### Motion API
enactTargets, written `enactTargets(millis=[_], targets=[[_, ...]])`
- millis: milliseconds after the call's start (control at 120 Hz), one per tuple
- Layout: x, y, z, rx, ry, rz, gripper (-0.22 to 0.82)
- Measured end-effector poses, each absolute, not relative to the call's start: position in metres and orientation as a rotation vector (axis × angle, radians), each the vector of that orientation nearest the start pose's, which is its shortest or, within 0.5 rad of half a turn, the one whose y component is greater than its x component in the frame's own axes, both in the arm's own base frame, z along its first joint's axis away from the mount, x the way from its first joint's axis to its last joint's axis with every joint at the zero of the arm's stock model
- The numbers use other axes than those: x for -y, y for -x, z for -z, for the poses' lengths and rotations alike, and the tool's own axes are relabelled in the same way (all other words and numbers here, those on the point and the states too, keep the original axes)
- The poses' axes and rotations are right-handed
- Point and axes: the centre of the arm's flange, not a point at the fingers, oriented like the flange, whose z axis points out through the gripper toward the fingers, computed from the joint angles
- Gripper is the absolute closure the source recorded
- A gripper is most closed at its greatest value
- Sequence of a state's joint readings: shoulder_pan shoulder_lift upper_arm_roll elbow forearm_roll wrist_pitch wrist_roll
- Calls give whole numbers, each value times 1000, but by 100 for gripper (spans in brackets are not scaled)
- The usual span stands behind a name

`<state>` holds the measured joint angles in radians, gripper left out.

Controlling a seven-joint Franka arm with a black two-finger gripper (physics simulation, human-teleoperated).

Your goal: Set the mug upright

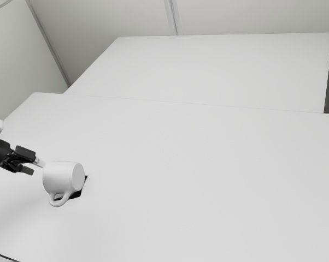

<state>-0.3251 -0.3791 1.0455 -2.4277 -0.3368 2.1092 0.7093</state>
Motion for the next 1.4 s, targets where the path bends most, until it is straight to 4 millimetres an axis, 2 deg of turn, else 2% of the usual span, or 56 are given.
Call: enactTargets(millis=[392,633,925,1400], targets=[[-288,-337,-348,-136,-2471,-422,0],[-285,-340,-341,-110,-2416,-469,0],[-296,-323,-321,-164,-2328,-517,0],[-283,-339,-313,-80,-2235,-591,0]])
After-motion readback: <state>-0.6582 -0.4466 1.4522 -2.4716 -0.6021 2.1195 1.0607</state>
